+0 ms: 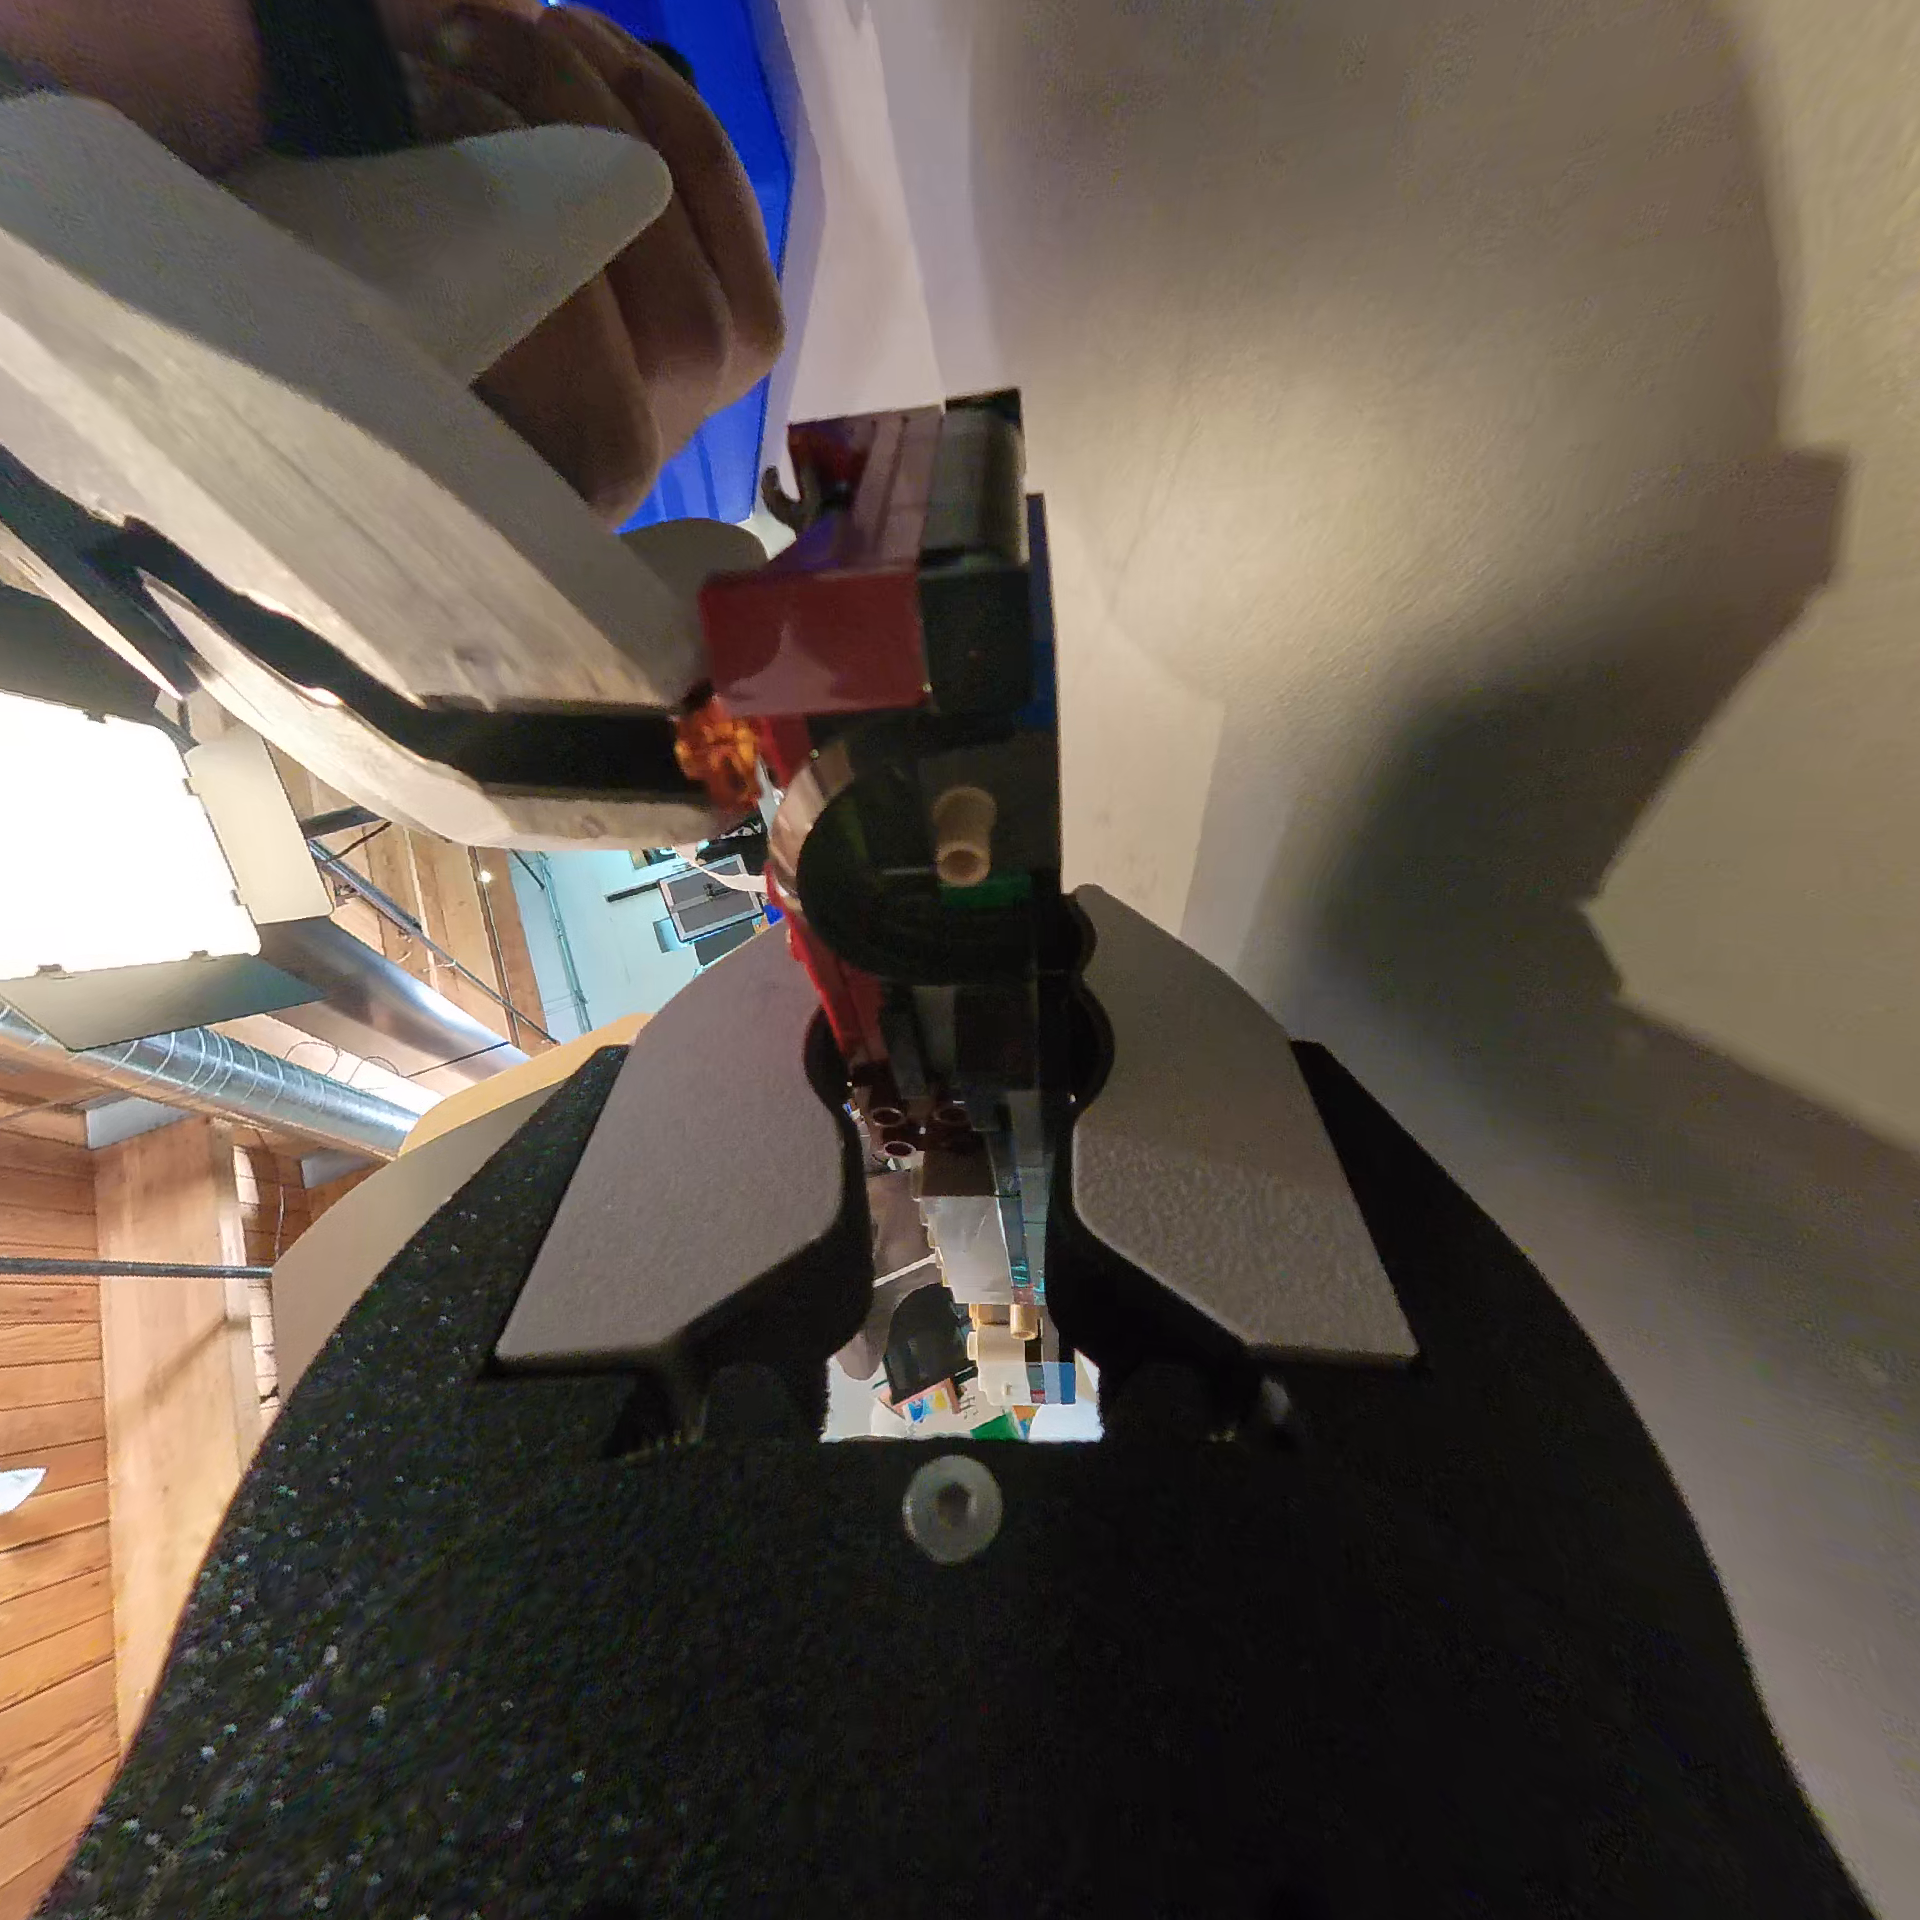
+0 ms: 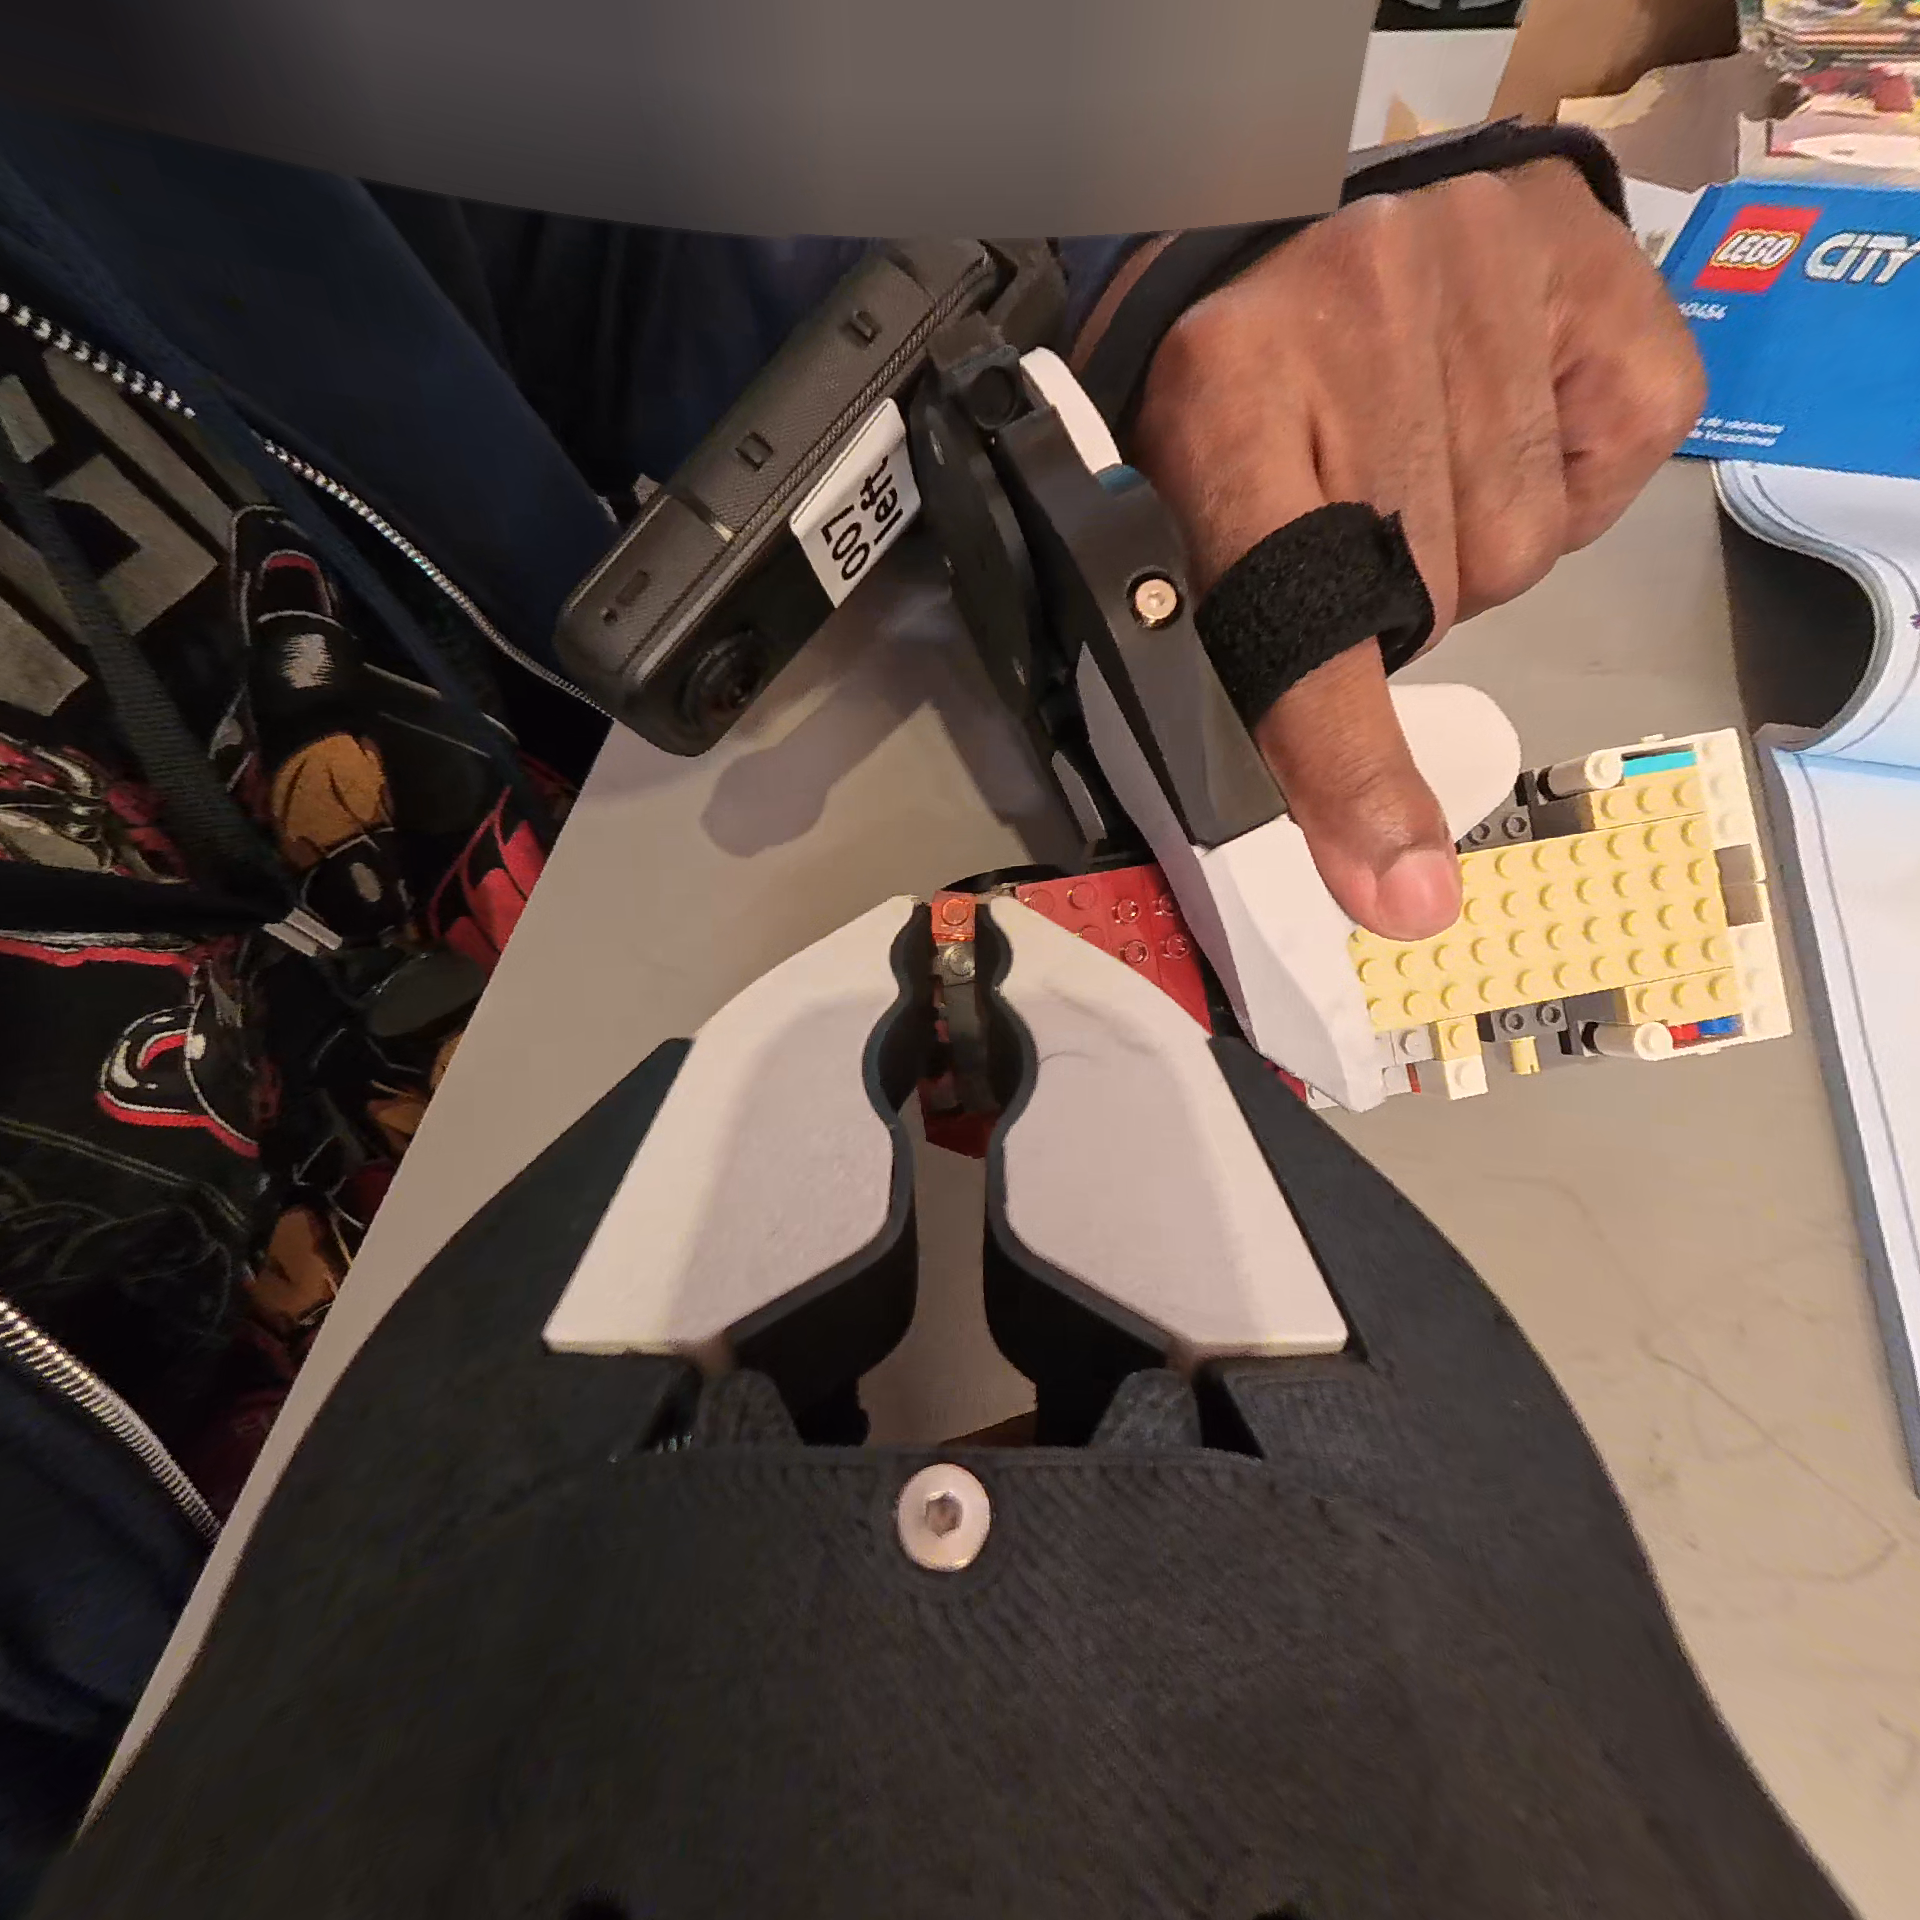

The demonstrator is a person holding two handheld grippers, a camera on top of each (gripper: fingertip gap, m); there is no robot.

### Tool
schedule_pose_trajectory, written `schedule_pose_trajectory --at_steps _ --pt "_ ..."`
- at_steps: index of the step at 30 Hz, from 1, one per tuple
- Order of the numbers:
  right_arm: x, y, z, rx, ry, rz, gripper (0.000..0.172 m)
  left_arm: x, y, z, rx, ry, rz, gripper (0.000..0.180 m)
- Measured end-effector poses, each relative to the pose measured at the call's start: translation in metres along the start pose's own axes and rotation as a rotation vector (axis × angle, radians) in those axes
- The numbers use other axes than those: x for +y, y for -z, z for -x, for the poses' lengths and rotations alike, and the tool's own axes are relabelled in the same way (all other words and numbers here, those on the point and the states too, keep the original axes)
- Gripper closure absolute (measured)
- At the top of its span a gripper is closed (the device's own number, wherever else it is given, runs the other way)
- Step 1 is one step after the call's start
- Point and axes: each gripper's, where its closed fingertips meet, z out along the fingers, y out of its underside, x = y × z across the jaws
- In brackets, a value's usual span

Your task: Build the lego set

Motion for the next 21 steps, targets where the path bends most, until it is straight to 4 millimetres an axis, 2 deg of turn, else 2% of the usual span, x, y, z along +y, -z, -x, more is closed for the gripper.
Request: schedule_pose_trajectory --at_steps 14,18,21 --pt "0.000 0.001 0.004 -0.043 -0.028 -0.023 0.157 -0.003 0.002 0.001 0.009 -0.009 -0.006 0.145" --pt "-0.010 0.006 0.001 0.014 0.006 -0.077 0.148 0.001 0.003 0.003 0.006 0.014 0.016 0.145" --pt "-0.019 0.014 -0.007 0.179 0.111 -0.118 0.144 0.018 0.001 0.007 -0.016 0.047 0.115 0.144"
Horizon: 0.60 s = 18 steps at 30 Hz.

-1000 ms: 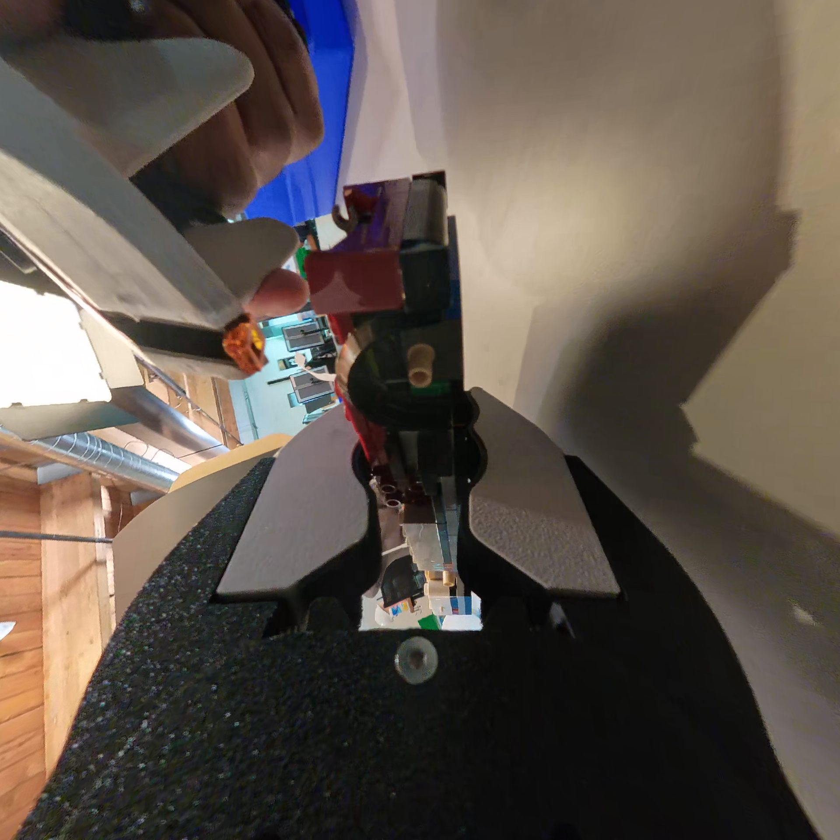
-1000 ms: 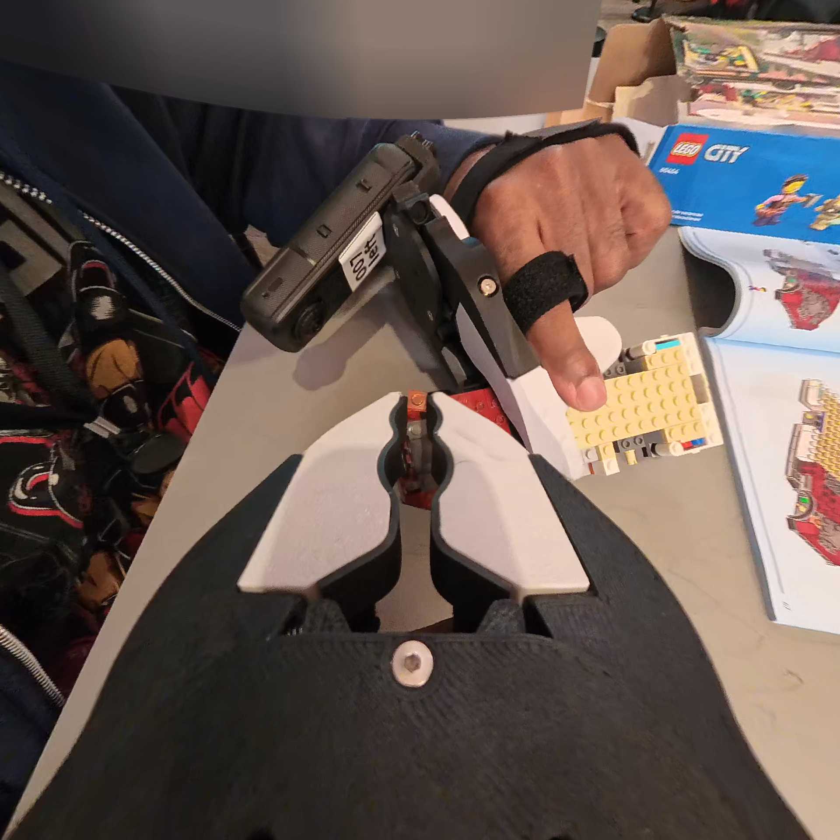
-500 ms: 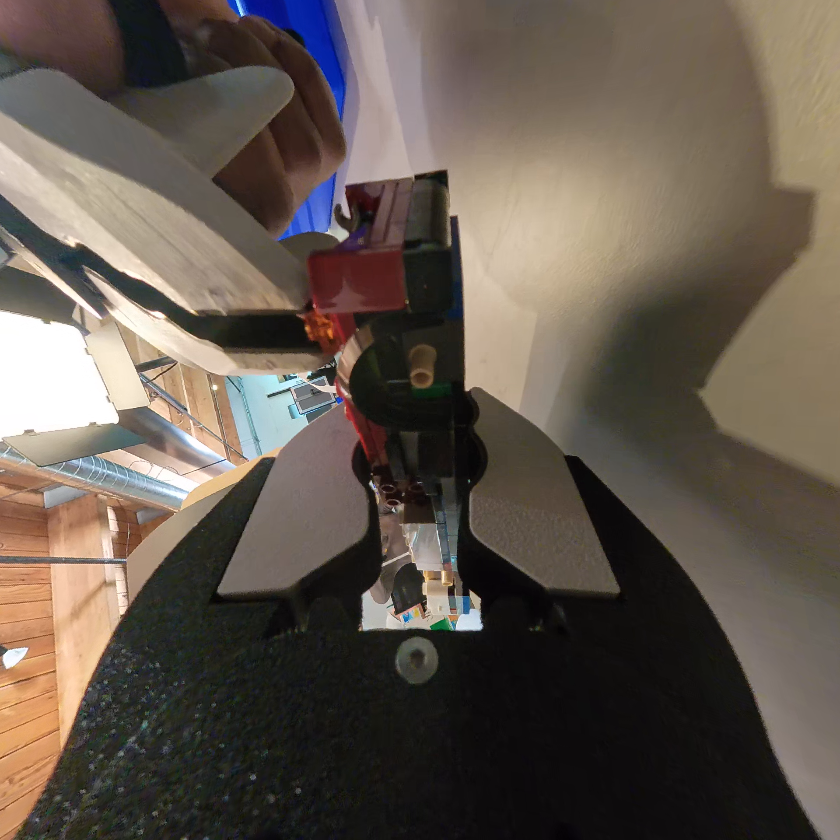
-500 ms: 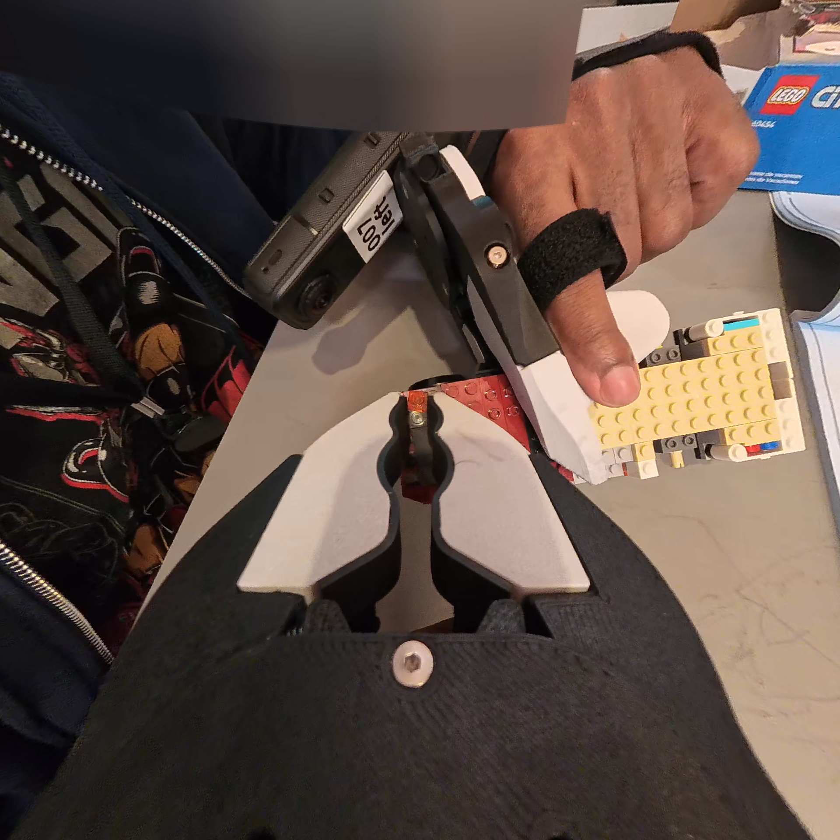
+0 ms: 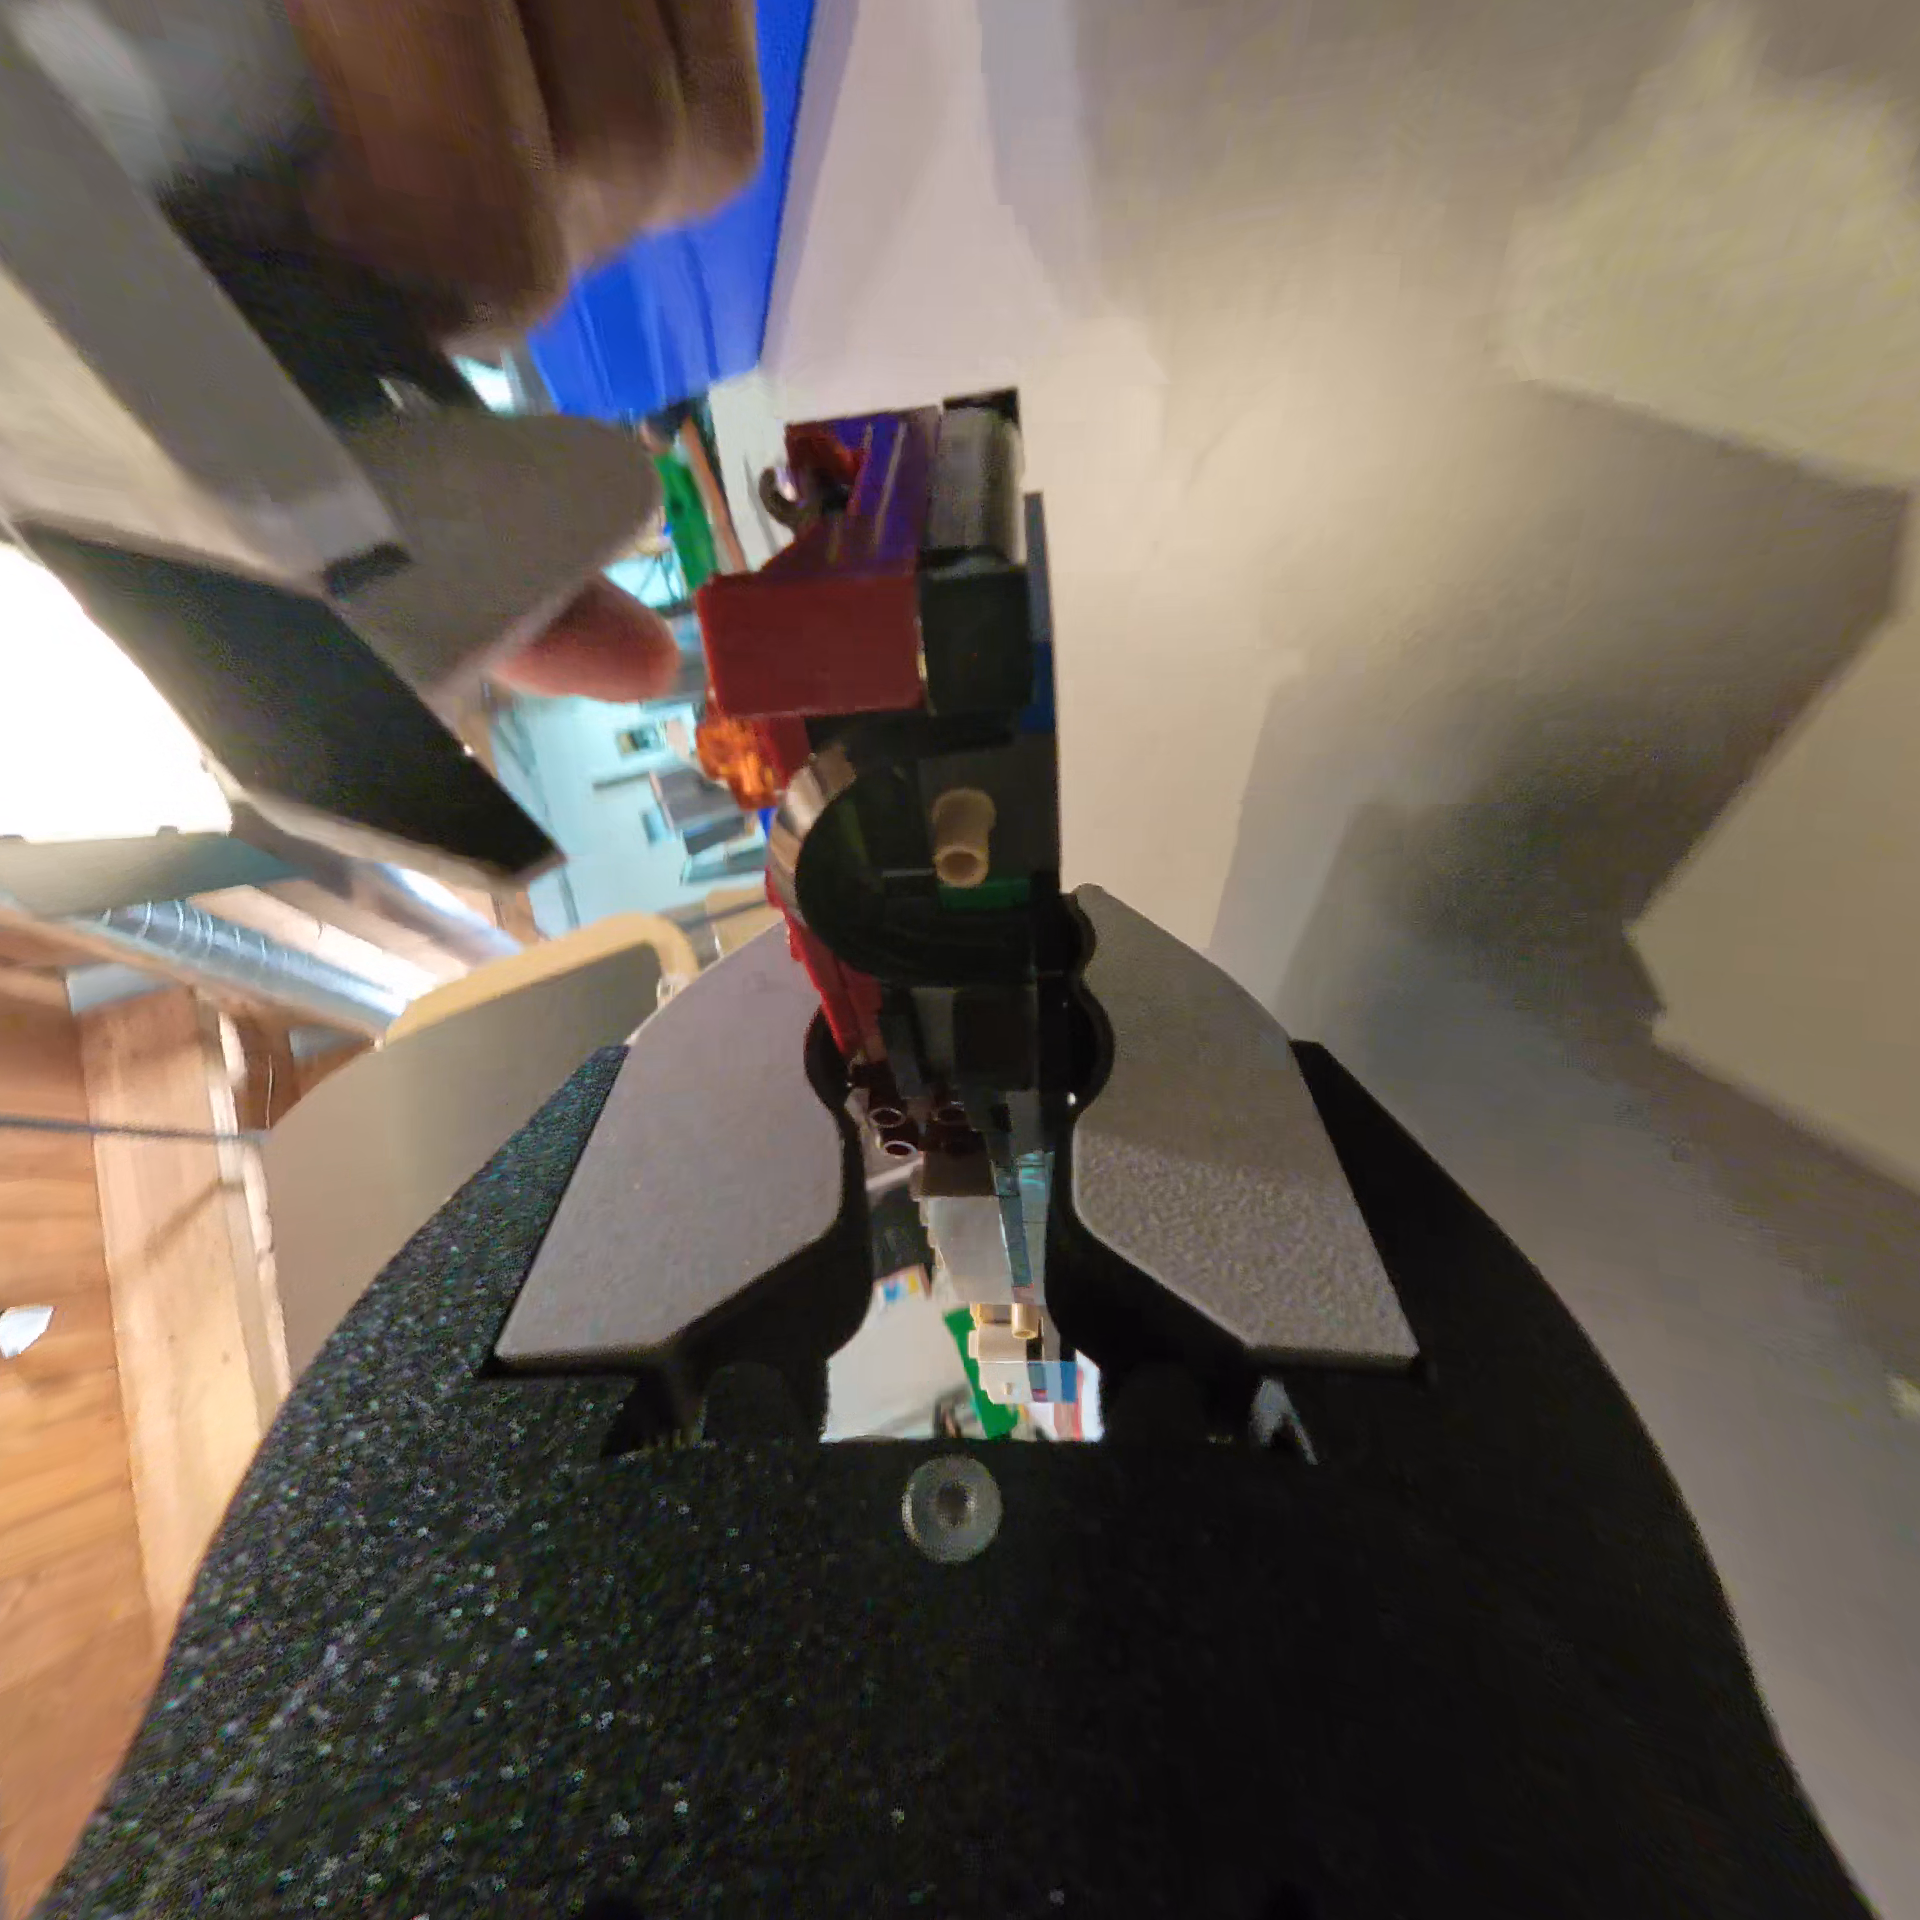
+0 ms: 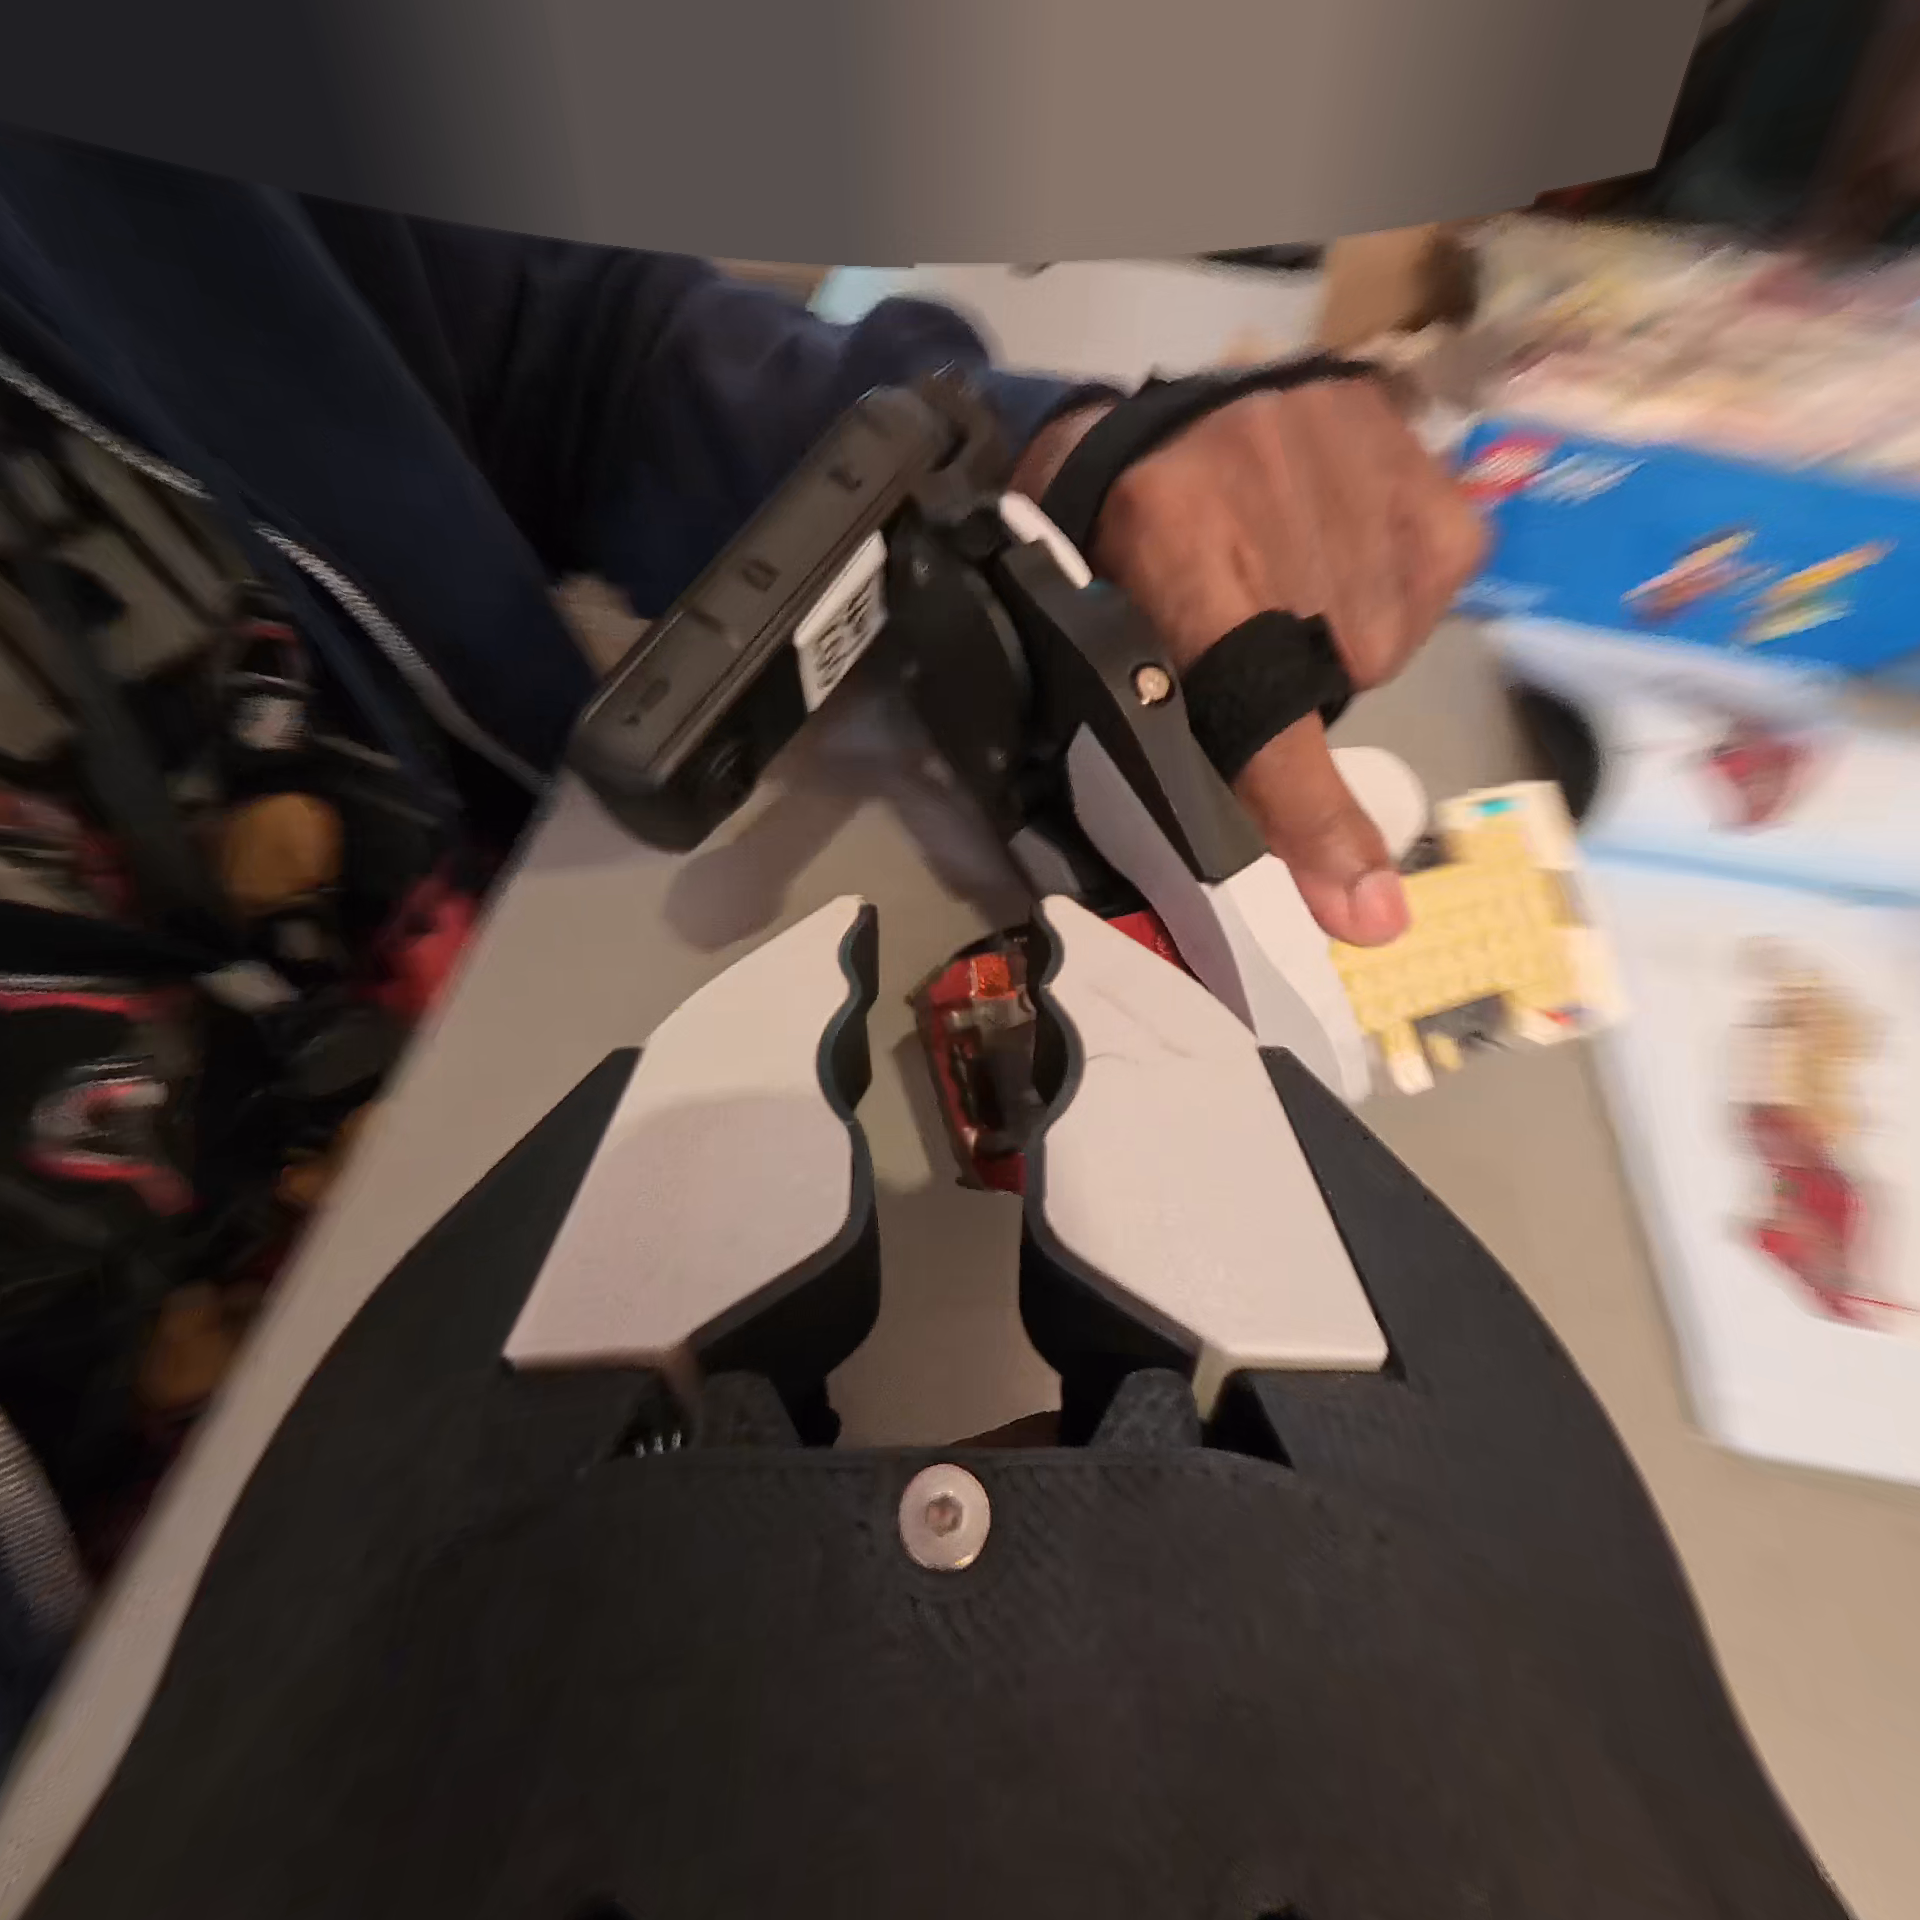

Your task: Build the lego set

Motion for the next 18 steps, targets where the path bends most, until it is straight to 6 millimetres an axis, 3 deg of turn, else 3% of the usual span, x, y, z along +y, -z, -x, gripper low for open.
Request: schedule_pose_trajectory --at_steps 4,7,11,18 --pt "0.004 0.007 -0.026 0.338 0.276 0.045 0.142 0.027 -0.001 0.005 -0.015 0.051 0.153 0.144" --pt "0.015 0.003 -0.035 0.478 0.477 0.139 0.138 0.040 0.000 0.005 -0.016 0.087 0.218 0.145" --pt "0.023 -0.009 -0.032 0.512 0.620 0.195 0.131 0.044 0.000 0.003 -0.005 0.097 0.233 0.145" --pt "0.025 -0.015 -0.033 0.525 0.617 0.201 0.124 0.037 -0.003 0.000 0.018 0.097 0.221 0.145"
